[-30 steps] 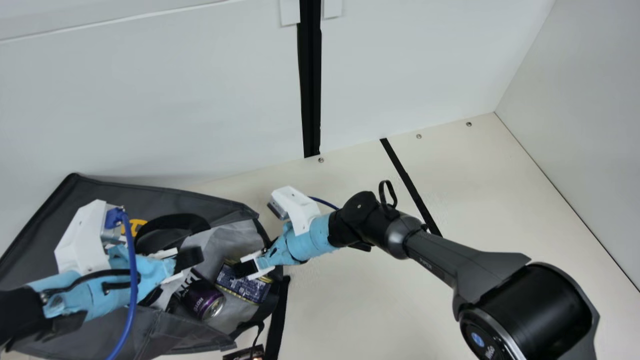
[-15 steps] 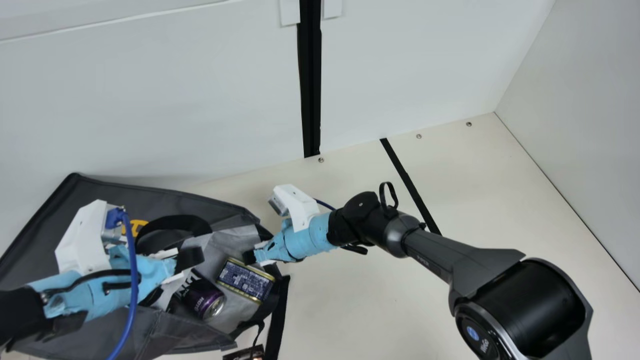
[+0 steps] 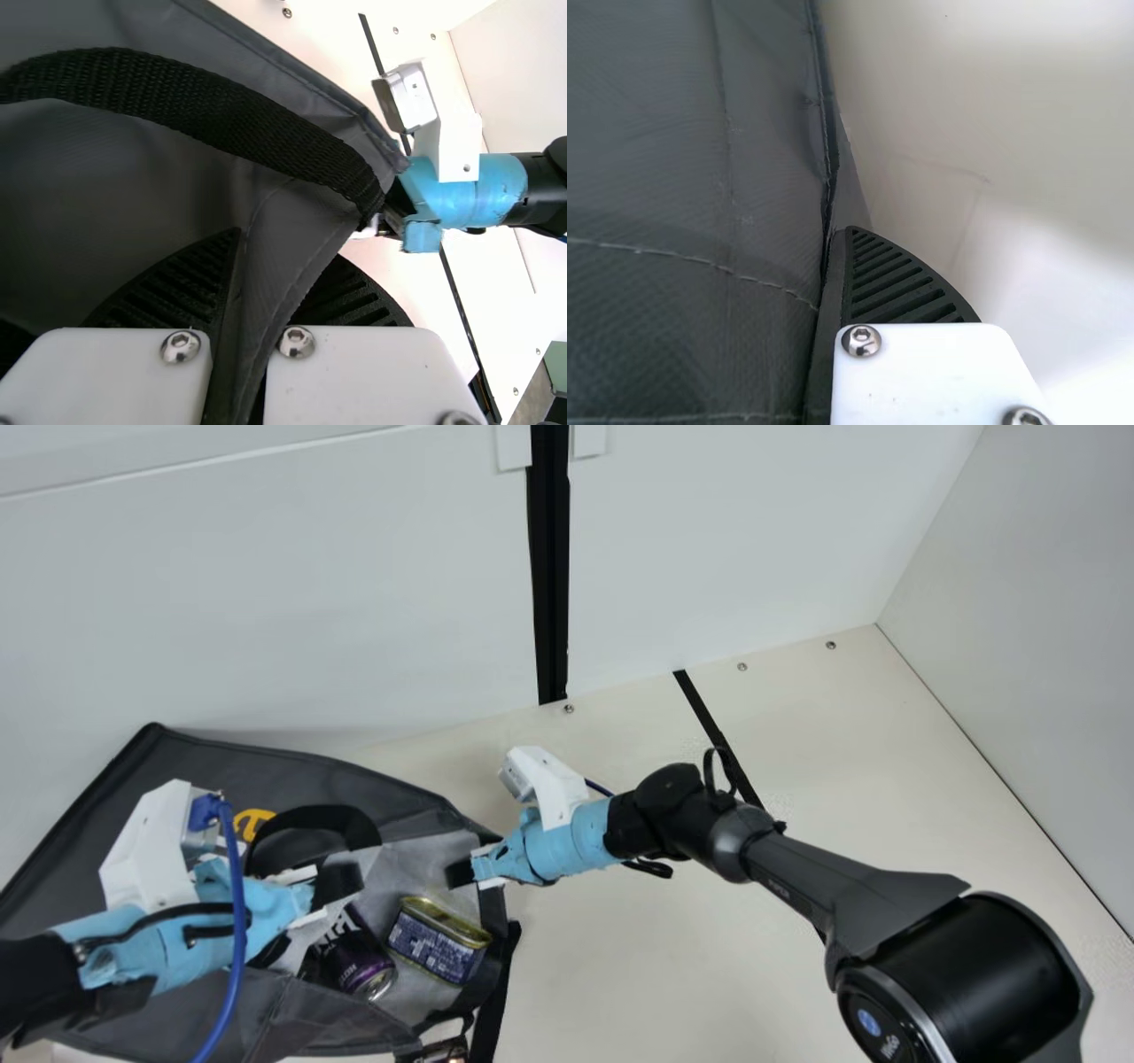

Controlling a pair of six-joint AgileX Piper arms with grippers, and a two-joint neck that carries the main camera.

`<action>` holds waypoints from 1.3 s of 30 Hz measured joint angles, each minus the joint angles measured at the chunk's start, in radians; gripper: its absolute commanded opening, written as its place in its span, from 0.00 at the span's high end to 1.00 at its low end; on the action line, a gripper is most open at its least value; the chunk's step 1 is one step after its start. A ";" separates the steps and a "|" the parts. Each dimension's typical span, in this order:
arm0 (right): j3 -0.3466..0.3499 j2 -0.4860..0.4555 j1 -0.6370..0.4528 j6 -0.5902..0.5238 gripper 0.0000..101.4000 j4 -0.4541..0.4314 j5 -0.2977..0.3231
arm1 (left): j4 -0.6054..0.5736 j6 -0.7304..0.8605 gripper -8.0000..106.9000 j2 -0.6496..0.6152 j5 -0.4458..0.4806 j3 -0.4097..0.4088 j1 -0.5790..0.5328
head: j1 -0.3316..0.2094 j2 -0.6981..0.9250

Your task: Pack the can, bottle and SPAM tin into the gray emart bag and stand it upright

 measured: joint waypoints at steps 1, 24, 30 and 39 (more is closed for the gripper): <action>0.007 -0.009 -0.007 0.004 1.00 0.003 0.008 | 0.004 -0.005 1.00 -0.012 0.002 0.010 0.000 | 0.000 -0.002; 0.098 -0.205 -0.129 0.112 1.00 0.099 0.133 | -0.076 0.050 1.00 0.061 0.085 -0.227 0.039 | 0.000 0.000; 0.105 -0.259 -0.160 0.144 1.00 0.128 0.171 | -0.099 0.069 1.00 0.071 0.106 -0.294 0.058 | 0.000 -0.002; 0.107 -0.348 -0.204 0.184 1.00 0.184 0.232 | -0.134 0.108 1.00 0.062 0.137 -0.351 0.092 | 0.000 -0.002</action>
